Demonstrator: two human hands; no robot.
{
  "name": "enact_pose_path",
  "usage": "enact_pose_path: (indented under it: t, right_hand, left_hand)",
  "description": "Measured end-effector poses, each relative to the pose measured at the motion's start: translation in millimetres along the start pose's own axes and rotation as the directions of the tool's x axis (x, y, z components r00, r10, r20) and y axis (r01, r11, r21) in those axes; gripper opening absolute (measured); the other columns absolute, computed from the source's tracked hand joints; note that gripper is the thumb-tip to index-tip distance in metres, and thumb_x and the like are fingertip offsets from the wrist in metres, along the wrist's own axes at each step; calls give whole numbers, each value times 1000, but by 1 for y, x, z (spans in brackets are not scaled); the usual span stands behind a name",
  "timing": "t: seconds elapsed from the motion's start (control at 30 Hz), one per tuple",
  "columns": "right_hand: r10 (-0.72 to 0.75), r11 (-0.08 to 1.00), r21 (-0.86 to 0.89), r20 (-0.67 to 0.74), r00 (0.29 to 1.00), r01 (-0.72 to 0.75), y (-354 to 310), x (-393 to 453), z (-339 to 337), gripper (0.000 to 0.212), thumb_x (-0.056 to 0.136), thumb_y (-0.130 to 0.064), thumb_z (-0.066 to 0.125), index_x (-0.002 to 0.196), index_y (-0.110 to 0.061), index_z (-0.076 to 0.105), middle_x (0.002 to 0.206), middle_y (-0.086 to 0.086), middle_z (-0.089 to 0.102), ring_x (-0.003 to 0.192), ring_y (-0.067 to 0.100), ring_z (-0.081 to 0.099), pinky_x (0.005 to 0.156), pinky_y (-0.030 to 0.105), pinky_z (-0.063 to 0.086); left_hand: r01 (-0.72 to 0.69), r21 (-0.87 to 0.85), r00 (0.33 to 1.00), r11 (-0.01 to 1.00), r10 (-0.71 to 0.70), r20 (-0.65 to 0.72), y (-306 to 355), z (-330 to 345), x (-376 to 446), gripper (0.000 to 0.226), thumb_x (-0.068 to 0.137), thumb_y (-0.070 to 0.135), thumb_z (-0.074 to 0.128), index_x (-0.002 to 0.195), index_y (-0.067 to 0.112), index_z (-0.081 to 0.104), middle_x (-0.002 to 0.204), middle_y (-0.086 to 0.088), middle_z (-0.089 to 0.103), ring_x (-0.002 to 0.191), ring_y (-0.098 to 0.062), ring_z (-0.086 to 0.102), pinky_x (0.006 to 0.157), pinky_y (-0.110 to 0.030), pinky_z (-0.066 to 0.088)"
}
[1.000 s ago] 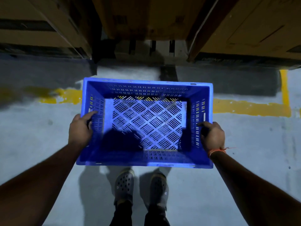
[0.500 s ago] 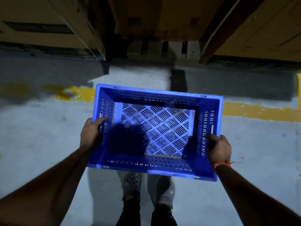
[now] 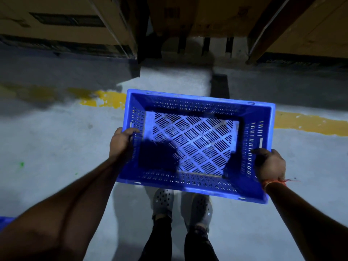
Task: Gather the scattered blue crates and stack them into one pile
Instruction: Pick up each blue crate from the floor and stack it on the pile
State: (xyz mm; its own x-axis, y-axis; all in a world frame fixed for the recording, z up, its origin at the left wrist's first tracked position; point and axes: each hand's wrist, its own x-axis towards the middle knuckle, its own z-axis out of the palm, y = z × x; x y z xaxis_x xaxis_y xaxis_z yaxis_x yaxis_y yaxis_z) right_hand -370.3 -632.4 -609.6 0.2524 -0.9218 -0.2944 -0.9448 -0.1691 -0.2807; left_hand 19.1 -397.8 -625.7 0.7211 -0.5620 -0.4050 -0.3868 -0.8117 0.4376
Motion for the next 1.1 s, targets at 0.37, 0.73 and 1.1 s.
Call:
enact_pose_path:
  t: [0.37,0.73,1.1]
  right_hand:
    - [-12,1000,-28,-4,1000,12,2,1,0,28,78,1,63,97,-16,75,89,21,60,80,46,63,78,42,51]
    - [-4,1000,-12,40,999,4,-9,4,13,31,82,-1,58,101,-17,75,98,21,61,89,45,62,85,40,49]
    - [34,999,11,21,999,-34,-12,0,18,31,81,1,59,102,-17,73,115,20,58,99,46,60,89,42,50]
  left_hand:
    - [-29,28,999,999,30,-27,-3,8,-1,41,84,19,45,116,28,68,105,-12,55,92,-34,62,86,-31,49]
    - [-66,148,997,987,70,-27,-19,-2,3,44,90,6,50,129,23,63,114,-20,54,99,-41,60,91,-36,47]
    - [-52,141,998,989,54,-11,-17,5,3,45,85,2,51,120,26,62,118,-18,51,101,-43,59,89,-42,49]
